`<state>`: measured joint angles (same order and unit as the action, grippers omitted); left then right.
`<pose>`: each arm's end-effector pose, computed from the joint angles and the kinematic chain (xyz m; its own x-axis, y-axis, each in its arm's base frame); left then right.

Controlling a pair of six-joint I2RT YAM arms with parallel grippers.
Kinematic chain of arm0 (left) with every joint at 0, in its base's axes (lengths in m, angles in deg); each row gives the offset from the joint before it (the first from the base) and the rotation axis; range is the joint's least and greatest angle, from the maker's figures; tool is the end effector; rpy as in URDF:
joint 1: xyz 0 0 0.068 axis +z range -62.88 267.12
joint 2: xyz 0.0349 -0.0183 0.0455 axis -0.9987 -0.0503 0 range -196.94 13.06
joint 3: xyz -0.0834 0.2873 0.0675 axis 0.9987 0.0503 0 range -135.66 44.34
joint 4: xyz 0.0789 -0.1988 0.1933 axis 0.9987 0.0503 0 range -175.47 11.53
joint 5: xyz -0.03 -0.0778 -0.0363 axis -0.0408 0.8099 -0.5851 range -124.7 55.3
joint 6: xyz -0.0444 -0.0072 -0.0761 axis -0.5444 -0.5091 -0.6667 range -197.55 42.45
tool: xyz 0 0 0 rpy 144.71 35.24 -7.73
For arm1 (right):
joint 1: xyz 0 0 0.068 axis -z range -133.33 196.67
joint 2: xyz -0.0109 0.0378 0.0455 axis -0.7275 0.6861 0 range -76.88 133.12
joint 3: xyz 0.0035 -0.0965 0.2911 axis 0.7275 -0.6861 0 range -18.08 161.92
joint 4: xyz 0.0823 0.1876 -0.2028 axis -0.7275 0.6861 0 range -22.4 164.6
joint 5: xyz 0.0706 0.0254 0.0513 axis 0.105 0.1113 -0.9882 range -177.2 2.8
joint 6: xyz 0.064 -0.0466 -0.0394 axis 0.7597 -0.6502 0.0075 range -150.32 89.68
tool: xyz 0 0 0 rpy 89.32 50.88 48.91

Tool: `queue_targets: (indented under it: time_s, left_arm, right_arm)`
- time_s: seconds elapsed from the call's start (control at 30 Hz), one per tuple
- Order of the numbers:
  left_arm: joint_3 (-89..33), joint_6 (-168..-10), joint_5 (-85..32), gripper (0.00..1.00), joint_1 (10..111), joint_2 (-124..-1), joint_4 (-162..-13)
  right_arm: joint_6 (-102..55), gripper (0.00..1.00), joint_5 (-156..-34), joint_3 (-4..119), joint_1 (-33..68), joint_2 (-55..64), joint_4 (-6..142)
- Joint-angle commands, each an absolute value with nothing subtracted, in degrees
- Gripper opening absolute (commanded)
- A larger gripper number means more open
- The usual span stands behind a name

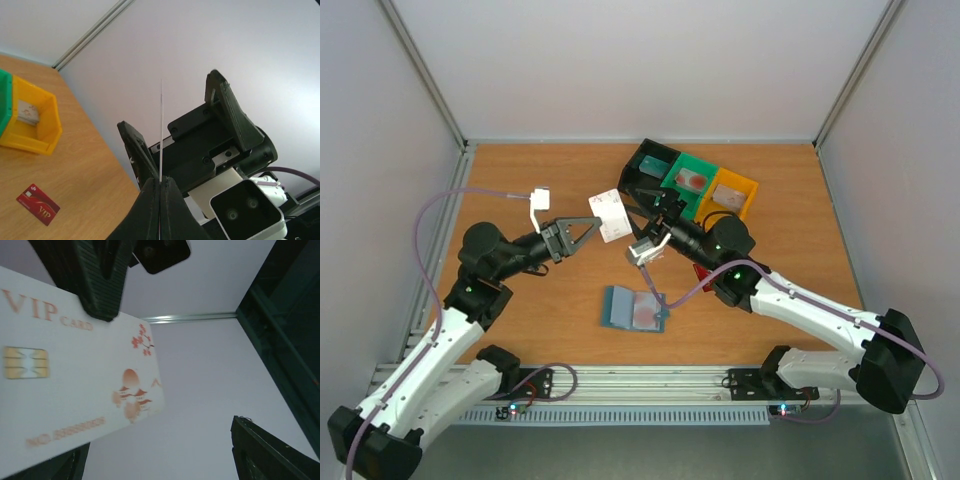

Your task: Take the credit cards out of the card holder

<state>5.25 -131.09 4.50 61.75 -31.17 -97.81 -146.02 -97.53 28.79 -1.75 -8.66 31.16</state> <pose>0.1752 -0.1380 0.3742 -0.6554 -0.3791 -0.6533 0.6251 0.2133 -0.7509 0.2096 0.2576 0.3868 0.6918 -0.5560 0.4607 0.5246 -0.0513 -0.8498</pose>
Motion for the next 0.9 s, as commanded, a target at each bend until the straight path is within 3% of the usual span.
queue_targets:
  time_s: [0.0,0.23,0.57,0.63,0.7,0.87]
  left_arm:
    - [1.6,-131.7,6.0,0.0,62.0,-31.2,-98.3]
    - [1.3,-131.4,7.5,0.0,62.0,-31.3,-97.9]
    - [3.3,-129.6,12.7,0.0,61.9,-31.8,-100.8]
    - [3.3,-129.7,13.3,0.0,61.9,-31.6,-102.2]
    - [3.5,-129.5,13.4,0.0,61.9,-31.4,-102.4]
    - [3.8,-128.9,12.5,0.0,61.9,-31.1,-101.5]
  right_arm:
    - [-158.4,0.77,-97.5,29.8,-4.0,-10.1,30.0]
    - [-164.7,0.64,-96.2,31.1,-7.5,-10.2,33.7]
    - [-166.7,0.31,-95.5,32.4,-8.5,-10.3,36.5]
    - [-167.3,0.21,-95.0,32.2,-8.7,-10.6,37.2]
    - [-167.2,0.05,-94.9,32.1,-8.8,-10.8,37.3]
    - [-166.3,0.01,-94.3,31.7,-8.9,-11.3,37.4]
